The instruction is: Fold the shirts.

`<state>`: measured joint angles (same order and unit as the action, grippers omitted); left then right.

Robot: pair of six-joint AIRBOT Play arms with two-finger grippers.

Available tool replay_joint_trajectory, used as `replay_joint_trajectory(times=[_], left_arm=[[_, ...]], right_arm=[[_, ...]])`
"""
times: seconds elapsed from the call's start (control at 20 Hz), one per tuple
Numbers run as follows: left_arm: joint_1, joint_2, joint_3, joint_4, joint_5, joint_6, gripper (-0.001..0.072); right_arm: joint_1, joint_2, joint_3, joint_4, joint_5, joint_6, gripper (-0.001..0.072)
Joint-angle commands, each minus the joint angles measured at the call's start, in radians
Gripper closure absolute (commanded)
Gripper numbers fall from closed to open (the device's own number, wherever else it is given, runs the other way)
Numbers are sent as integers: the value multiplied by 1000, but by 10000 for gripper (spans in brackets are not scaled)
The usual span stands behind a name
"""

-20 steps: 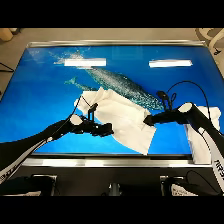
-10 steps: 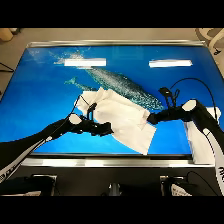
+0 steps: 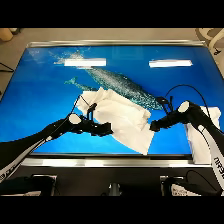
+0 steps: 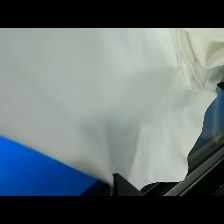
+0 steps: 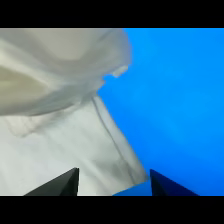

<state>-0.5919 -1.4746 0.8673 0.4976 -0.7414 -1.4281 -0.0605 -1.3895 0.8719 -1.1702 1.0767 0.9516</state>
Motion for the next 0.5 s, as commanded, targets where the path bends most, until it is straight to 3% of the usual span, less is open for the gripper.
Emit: replay_joint_trajectory(times=[0.0,0.15,0.2,0.3,0.35,0.45], left_arm=[[0,1,1,0,-7,16,681],[0,1,1,0,-6,16,681],[0,1,1,0,-6,16,681],[0,2,3,0,-8,42,681],[1,8,11,0,-15,92,682],[14,50,53,18,-26,168,683]], right_arm=[[1,-21,0,26,29,-13,280],[1,-37,0,45,37,-2,299],[1,-48,1,77,48,-5,356],[1,-61,1,142,64,-38,653],[1,-56,3,169,64,-68,689],[1,-13,32,179,61,-105,692]])
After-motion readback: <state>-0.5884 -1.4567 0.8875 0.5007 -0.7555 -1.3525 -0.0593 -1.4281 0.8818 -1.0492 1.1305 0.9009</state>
